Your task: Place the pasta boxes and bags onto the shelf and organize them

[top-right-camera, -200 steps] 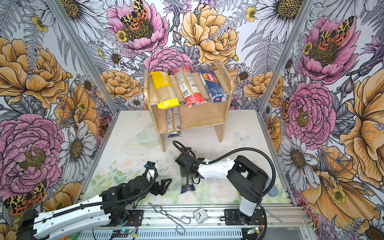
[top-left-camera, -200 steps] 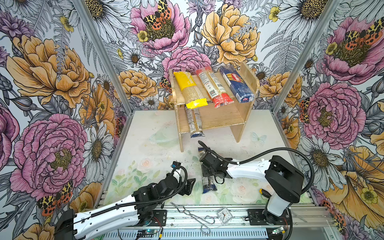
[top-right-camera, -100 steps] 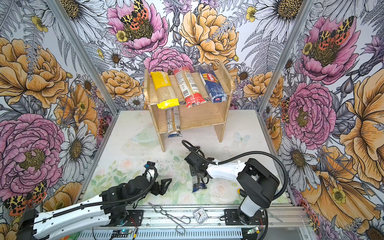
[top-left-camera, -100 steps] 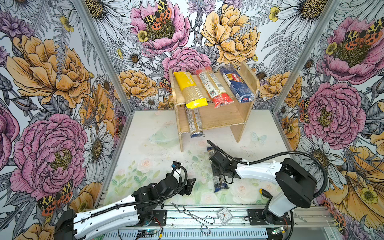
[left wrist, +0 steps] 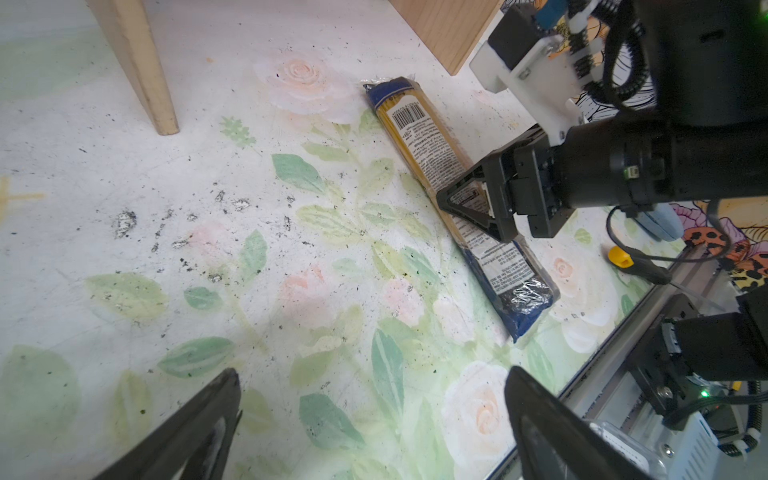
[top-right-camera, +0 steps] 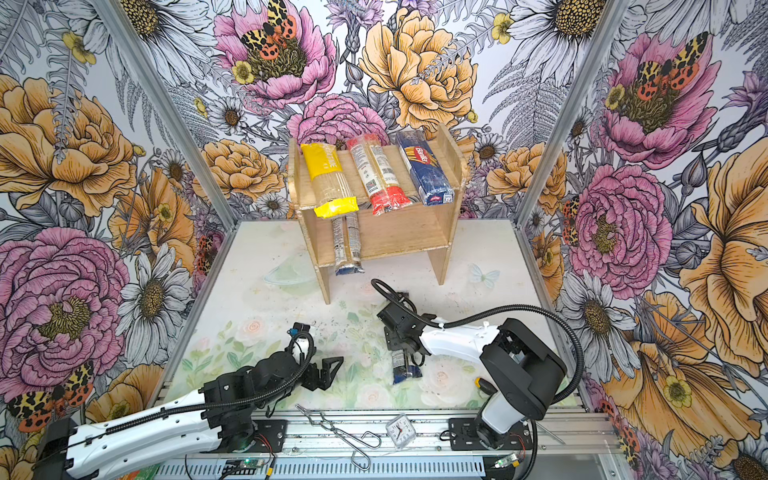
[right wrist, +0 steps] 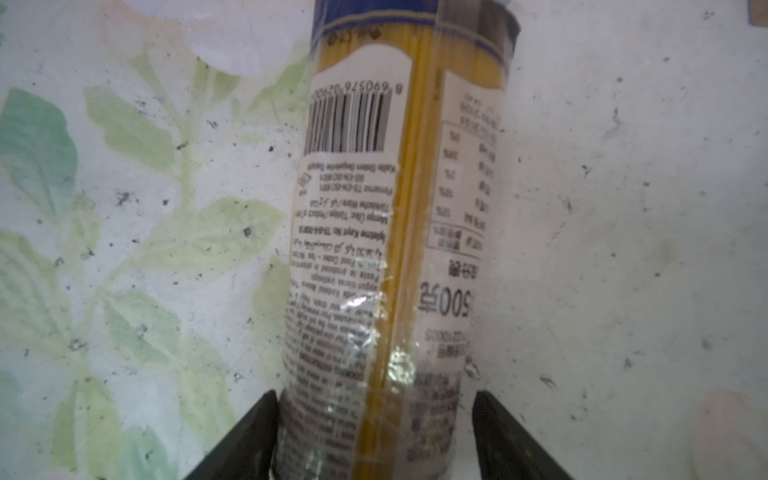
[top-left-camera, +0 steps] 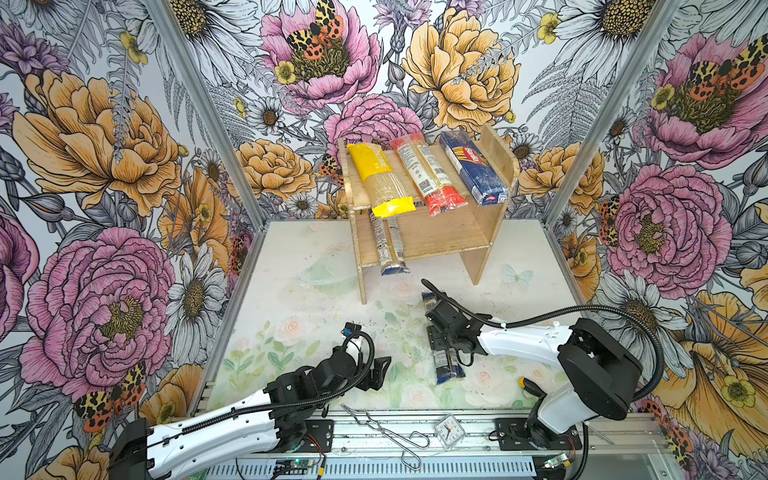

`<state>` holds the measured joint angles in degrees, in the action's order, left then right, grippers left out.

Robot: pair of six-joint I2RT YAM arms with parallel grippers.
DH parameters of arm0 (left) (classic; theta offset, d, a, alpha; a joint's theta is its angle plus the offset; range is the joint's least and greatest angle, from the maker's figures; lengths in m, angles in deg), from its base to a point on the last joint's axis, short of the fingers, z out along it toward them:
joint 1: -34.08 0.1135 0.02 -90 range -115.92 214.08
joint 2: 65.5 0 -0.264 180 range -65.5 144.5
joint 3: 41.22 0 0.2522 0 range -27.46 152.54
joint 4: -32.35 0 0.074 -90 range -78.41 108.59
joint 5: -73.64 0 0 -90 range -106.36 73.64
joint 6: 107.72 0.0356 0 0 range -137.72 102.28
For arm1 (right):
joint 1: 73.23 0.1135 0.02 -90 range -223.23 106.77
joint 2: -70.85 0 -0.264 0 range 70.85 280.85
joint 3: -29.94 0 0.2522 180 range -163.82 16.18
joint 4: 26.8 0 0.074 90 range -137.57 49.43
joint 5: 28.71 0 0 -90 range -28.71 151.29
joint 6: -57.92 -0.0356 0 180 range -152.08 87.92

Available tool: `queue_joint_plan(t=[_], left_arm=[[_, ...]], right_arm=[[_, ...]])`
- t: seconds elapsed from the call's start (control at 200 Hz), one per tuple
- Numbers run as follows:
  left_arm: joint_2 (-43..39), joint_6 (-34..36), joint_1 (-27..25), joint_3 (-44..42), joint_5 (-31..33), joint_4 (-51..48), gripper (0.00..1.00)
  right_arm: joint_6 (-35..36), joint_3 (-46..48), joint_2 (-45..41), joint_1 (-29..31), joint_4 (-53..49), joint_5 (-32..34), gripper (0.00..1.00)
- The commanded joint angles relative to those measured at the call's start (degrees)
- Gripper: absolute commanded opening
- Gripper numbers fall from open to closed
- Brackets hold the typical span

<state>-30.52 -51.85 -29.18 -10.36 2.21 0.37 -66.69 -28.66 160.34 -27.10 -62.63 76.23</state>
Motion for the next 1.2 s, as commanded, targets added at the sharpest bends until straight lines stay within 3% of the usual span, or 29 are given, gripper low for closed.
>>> queue_joint_plan(t=[0.0, 0.335, 0.646, 1.196], left_arm=[[0.26, -0.07, -0.42, -0.45, 1.03, -0.42, 0.99], [4.26, 0.89, -0.29, -0.04, 0.86, 3.02, 0.99], [8.51, 2.23, -0.28, 1.55, -0.46, 4.32, 0.99], [9.31, 2.83, -0.05, 1.81, -0.37, 6.46, 0.99]], right_arm=[[-0.22, 1.25, -2.12, -0.34, -1.14, -1.28, 0.77], [-3.5, 5.32, -8.1, 1.94, -1.17, -3.6, 0.82], [-8.2, 8.15, -9.77, 7.15, -0.83, -1.51, 0.84], [-10.4, 11.79, -11.15, 9.9, 2.69, 2.92, 0.83]])
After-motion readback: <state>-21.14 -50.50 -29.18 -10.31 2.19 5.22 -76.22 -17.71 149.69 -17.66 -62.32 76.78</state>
